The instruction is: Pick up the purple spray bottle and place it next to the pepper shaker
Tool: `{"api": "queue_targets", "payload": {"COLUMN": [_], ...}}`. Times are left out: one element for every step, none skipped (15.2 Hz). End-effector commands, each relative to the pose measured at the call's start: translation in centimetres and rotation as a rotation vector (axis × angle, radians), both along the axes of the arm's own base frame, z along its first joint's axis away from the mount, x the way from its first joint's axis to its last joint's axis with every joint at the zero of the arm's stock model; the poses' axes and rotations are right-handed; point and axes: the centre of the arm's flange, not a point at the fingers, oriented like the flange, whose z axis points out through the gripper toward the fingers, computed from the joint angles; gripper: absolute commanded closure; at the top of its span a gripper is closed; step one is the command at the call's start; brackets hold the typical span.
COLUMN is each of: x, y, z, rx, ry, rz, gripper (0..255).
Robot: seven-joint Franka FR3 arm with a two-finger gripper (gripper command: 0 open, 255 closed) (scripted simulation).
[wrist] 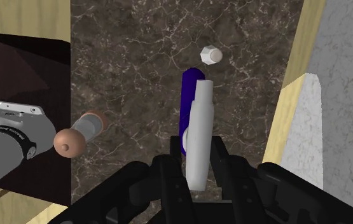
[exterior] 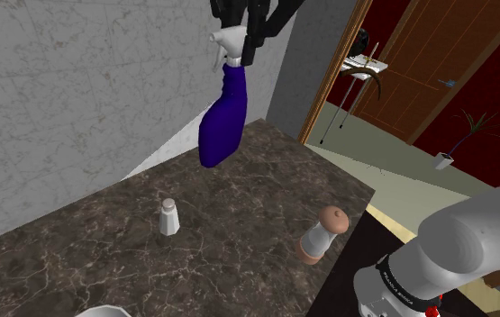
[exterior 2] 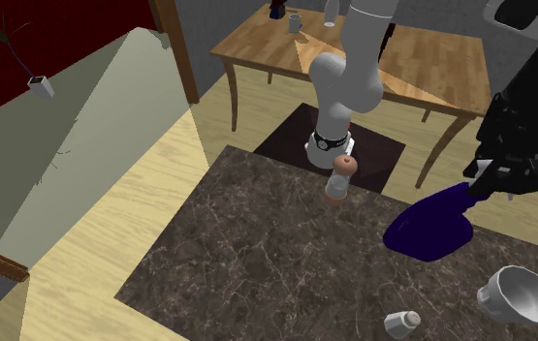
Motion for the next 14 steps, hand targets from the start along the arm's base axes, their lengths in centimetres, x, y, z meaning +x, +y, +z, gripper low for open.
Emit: {"api": "queue_targets", "payload": {"x": [-0.1,-0.1,-0.1,-0.1,-0.1,-0.1,-0.1,-0.1,-0.1,-0.1,-0.1,-0.1,-0.1,-0.1], "y": [0.0,0.0,0.0,0.0,0.0,0.0,0.0,0.0,0.0,0.0,0.0,0.0,0.0,0.0], "z": [-1.0,-1.5,-2.0,-2.6,-3.1,-3.6,-4.1,-4.7,-5.2,-5.7,-6.3,-6.8,-7.3,-7.8], "rx": [0.001,0.001,0.001,0.001,0.001,0.001,0.001,0.001,0.001,0.001,0.001,0.001,0.001,0.001], "ry": [-0.001,-0.001,-0.001,-0.001,-0.001,-0.001,-0.001,-0.001,-0.001,-0.001,-0.001,-0.001,-0.001,-0.001], "rz": [0.000,0.000,0.000,0.000,0.000,0.000,0.000,0.000,0.000,0.000,0.000,0.000,0.000,0.000], "gripper": [255,255,255,255,255,255,255,255,255,255,255,255,255,255]}}
